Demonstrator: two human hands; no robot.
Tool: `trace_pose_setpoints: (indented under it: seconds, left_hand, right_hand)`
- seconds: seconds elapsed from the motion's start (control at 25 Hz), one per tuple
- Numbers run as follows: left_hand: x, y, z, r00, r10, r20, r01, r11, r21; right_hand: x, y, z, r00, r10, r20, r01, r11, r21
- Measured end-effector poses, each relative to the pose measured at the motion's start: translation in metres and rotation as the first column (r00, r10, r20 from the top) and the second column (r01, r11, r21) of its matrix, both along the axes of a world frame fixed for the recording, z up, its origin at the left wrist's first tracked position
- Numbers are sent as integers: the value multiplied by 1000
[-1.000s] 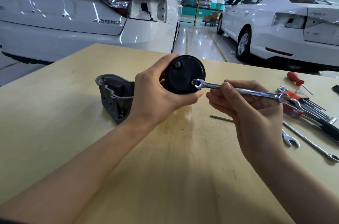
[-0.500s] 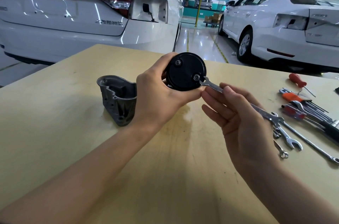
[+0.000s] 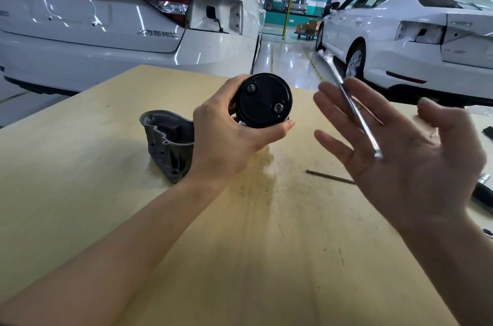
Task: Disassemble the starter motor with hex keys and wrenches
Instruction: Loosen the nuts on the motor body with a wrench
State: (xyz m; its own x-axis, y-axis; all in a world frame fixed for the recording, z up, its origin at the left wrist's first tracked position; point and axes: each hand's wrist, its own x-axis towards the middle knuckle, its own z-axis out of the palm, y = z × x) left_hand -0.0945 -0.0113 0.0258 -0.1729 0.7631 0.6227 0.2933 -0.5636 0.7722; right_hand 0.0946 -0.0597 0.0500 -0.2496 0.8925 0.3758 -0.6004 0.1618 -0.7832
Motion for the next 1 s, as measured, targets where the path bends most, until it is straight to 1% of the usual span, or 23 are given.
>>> trace_pose_setpoints:
  seconds: [0.04,0.08,0.16,0.2,0.28,0.36,0.4,0.48,0.64,0.84,1.0]
  left_hand:
    - [0,0,0,1000,-5,7,5,1000,-3]
    - [0,0,0,1000,-12,14,12,1000,-6]
    - [0,1,0,1000,-17,21,17,1000,-8]
    - [-1,1,0,1000,-16,18,16,1000,-6]
    - [0,2,-1,1000,-11,9,11,1000,2]
    - [1,2,-1,1000,1,6,-1,1000,4]
    - [1,2,-1,1000,2,6,-2,1000,5]
    - [1,2,-1,1000,3,3,-3,1000,9]
    - [1,1,-2,1000,-3,-11,4,1000,18]
    - [0,1,-1,1000,-3,-17,3,1000,30]
    - [0,2,-2,1000,-2,-13,3,999,32]
  right_hand:
    - [1,0,1,999,-24,33,25,1000,-17]
    - [1,1,1,989,-98,108,102,994,-28]
    - [-3,1,1,929,-234,286,238,971,20]
    - [-4,1,0,887,-268,377,258,963,77]
    - [-3,-2,0,767,-344,542,279,939,202]
    - [-1,-3,-1,639,-457,619,334,890,311]
    - [-1,-3,-1,591,-498,634,358,867,347]
    - [-5,-4,-1,552,-530,644,368,847,383]
    - [-12,-8,-1,535,-566,627,372,824,426]
    - [-19,-11,-4,504,-590,631,395,807,439]
    - [-29,-15,-14,448,-661,602,443,749,492]
